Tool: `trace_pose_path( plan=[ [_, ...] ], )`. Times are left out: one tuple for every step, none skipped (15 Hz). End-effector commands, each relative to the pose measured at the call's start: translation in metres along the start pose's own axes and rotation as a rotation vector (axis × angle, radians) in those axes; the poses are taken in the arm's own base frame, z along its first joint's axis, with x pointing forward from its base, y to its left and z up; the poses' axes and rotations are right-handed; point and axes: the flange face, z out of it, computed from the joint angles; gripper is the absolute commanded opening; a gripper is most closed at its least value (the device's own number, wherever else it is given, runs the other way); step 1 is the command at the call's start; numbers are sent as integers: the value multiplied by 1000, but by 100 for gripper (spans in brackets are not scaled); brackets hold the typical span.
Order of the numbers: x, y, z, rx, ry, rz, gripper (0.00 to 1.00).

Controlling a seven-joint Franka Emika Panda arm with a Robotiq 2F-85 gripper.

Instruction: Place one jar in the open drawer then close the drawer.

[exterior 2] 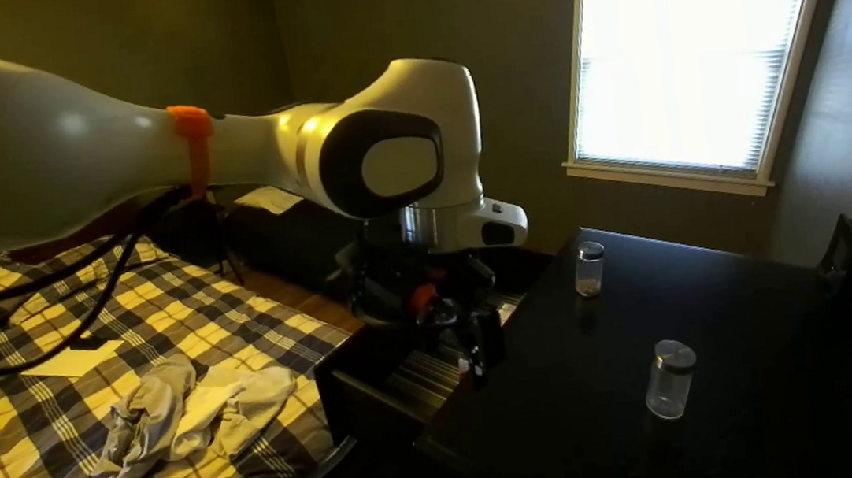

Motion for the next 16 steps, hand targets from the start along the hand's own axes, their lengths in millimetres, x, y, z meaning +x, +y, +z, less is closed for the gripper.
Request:
trace_pose_path(
  plan=[
    [52,48,0,60,57,184,100],
    [66,62,0,74,83,232,100],
    [80,74,-1,90,106,282,100],
    [93,83,0,108,126,331,100],
    [105,91,-1,120,153,382,100],
    [116,99,-3,123,187,431,100],
    [127,106,-7,119,222,477,100],
    [135,114,-11,106,256,523,100],
    [144,119,-11,100,297,564,100],
    [152,126,-12,89,331,608,100],
    [159,132,-12,75,364,653,100],
    [165,137,-11,60,389,701,100],
    [168,143,-12,34,405,746,100],
    [171,148,-9,1,410,786,100],
    [172,152,-6,-33,396,815,100],
    [173,154,-4,-61,376,833,100]
  ],
)
